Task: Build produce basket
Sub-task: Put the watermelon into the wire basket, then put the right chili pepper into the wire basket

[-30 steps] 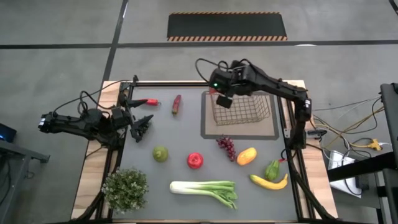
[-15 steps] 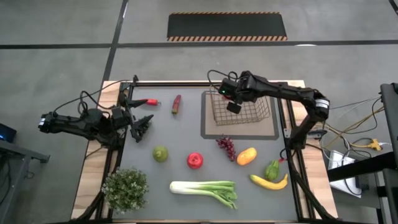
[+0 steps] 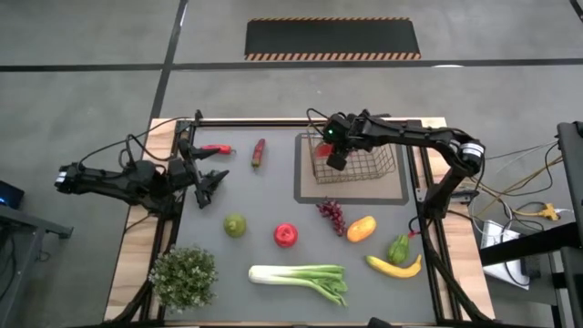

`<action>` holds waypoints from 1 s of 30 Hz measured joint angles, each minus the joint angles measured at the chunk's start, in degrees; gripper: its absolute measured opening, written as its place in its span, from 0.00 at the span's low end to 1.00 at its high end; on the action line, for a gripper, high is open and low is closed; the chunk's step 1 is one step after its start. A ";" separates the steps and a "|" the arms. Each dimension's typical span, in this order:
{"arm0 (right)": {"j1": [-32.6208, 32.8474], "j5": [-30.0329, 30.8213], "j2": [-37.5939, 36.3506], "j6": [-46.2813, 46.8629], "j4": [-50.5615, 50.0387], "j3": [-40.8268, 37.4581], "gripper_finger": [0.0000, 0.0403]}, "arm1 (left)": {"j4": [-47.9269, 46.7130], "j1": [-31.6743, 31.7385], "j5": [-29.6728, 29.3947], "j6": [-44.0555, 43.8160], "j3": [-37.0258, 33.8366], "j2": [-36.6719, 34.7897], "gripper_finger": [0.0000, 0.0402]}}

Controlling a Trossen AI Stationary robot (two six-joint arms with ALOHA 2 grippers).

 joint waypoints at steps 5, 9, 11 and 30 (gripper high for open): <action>-0.56 0.04 1.43 -0.02 1.16 -0.36 0.32 | 0.02 0.00 0.01 -1.37 0.00 0.40 0.75; -0.68 0.10 3.19 1.96 1.25 -0.36 0.36 | 0.14 0.00 0.02 -1.55 0.00 0.40 0.75; -0.87 0.67 4.04 3.48 1.00 -0.38 0.39 | 0.27 0.00 0.02 -2.06 0.00 0.39 0.75; -0.12 1.89 -0.82 3.51 -3.97 3.14 0.49 | 6.02 -0.02 -3.02 -18.72 0.42 10.02 0.75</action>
